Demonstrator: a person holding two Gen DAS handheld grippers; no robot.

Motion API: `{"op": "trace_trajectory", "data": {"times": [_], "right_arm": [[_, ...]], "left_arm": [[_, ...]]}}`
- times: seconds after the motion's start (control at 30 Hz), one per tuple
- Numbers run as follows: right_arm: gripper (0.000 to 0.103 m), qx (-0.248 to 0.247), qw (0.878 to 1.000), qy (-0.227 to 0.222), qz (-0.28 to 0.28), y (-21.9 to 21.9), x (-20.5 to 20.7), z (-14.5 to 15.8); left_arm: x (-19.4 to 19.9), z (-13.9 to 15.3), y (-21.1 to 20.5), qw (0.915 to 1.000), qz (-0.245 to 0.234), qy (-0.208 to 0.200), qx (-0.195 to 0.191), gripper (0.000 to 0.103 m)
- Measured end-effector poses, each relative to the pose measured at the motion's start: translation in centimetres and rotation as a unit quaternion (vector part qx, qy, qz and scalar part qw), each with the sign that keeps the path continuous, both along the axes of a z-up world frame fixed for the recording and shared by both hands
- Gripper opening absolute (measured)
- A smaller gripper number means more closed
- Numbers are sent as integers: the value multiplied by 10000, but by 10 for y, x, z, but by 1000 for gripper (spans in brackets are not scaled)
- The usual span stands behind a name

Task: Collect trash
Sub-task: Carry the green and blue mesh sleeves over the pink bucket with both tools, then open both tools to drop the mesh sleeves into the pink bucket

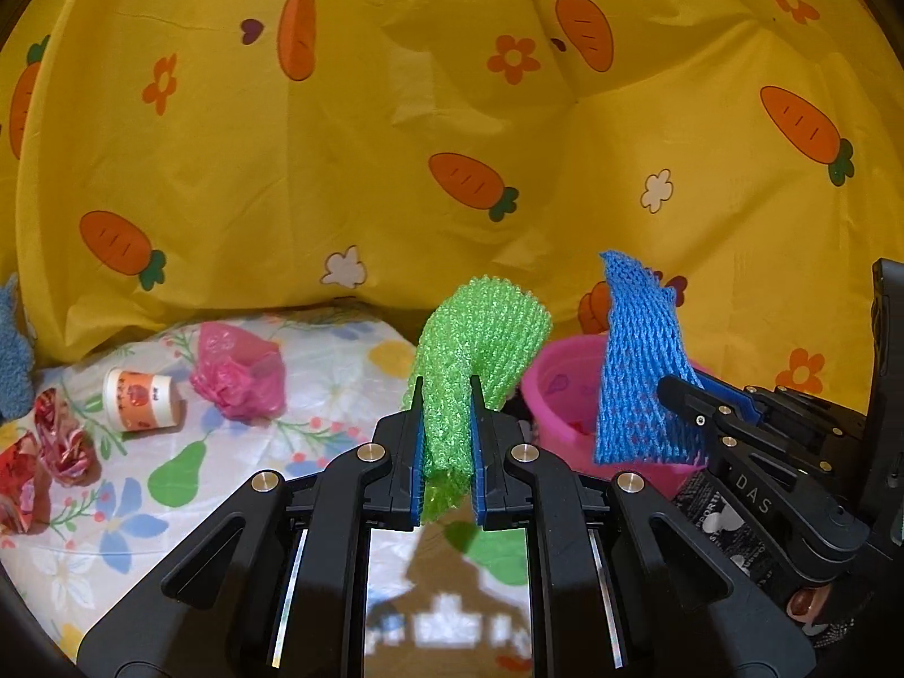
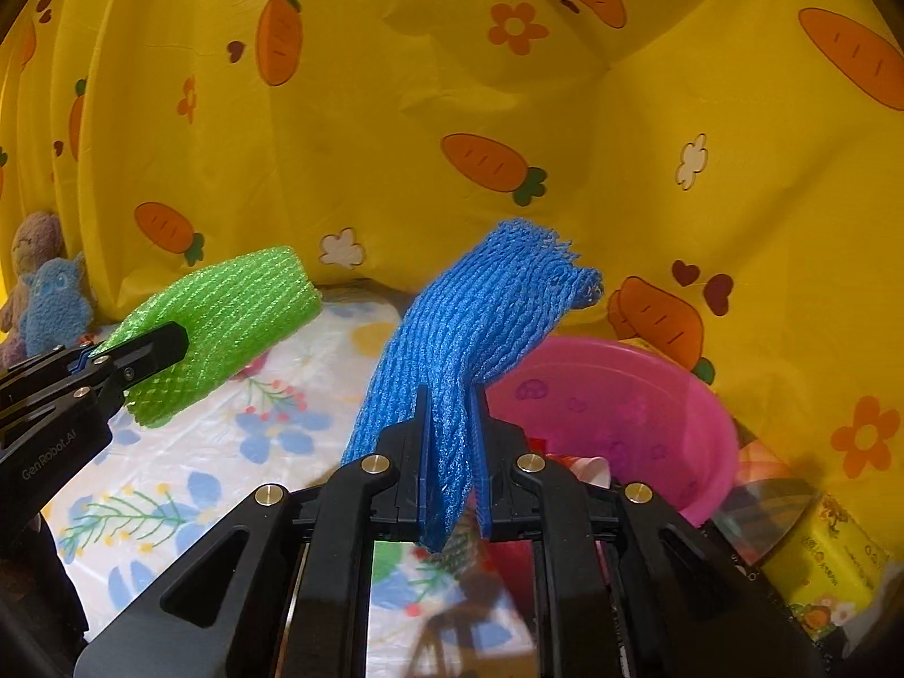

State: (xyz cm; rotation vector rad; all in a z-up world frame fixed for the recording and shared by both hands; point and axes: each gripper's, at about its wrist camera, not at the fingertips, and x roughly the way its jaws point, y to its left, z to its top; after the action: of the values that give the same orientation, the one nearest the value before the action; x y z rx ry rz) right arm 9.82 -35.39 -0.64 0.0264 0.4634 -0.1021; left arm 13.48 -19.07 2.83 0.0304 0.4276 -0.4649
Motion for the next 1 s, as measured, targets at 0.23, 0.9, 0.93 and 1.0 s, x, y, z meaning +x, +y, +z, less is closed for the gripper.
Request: {"op": "trace_trajectory", "data": {"times": [0.23,0.9,0.93,1.0], "right_arm": [[14,31,9985,120,-531,-42,12,-7],[19,252,9945,407,-928,-79,35,-27],[22,264,9944,407,-937,-80,36,-27],[26,292,9941,412,-957,-82,37,-29]], "left_arm": [[21,0,-55,9974,-665,139,-246,12],[68,-33,-118,9878,-1354,749,-200,13],[68,-34,-118,9876,-1354,765,-224,13],[71,-36,-119,9854,-1430,877,-287,13]]}}
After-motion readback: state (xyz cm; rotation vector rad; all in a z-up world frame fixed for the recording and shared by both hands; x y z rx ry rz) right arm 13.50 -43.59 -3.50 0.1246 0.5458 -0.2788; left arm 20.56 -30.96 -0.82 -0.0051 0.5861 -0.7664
